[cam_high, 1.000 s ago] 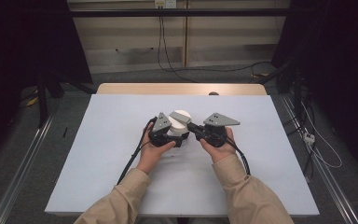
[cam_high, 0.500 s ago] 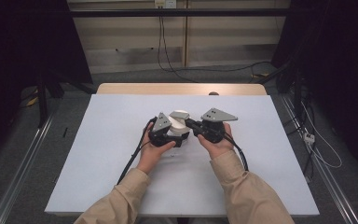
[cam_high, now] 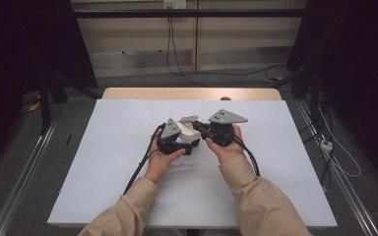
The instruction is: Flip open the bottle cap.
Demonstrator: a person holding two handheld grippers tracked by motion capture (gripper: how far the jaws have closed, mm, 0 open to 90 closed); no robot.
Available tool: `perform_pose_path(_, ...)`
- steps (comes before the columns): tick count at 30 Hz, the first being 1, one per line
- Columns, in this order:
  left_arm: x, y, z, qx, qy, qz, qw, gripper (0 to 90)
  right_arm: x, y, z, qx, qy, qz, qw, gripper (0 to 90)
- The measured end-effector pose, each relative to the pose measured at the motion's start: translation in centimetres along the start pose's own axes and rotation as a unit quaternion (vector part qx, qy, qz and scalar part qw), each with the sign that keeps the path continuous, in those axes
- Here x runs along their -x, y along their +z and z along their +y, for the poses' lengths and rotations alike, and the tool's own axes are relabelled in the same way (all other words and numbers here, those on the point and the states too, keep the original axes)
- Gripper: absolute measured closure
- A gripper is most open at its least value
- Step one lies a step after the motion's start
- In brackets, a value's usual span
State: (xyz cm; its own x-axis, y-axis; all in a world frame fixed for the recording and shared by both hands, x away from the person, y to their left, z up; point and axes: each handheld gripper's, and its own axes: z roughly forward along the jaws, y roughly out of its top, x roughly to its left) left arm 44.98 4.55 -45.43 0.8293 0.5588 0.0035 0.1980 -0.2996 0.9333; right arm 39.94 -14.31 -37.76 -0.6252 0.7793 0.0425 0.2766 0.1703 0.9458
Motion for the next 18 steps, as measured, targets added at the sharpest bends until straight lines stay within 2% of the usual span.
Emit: perform_pose_path(18,0.01,0.0,-0.01,0.0,-0.002,0.0,1.0,18.6,0.15,0.96,0.8,0.0,-0.003,-0.002,1.0,90.0)
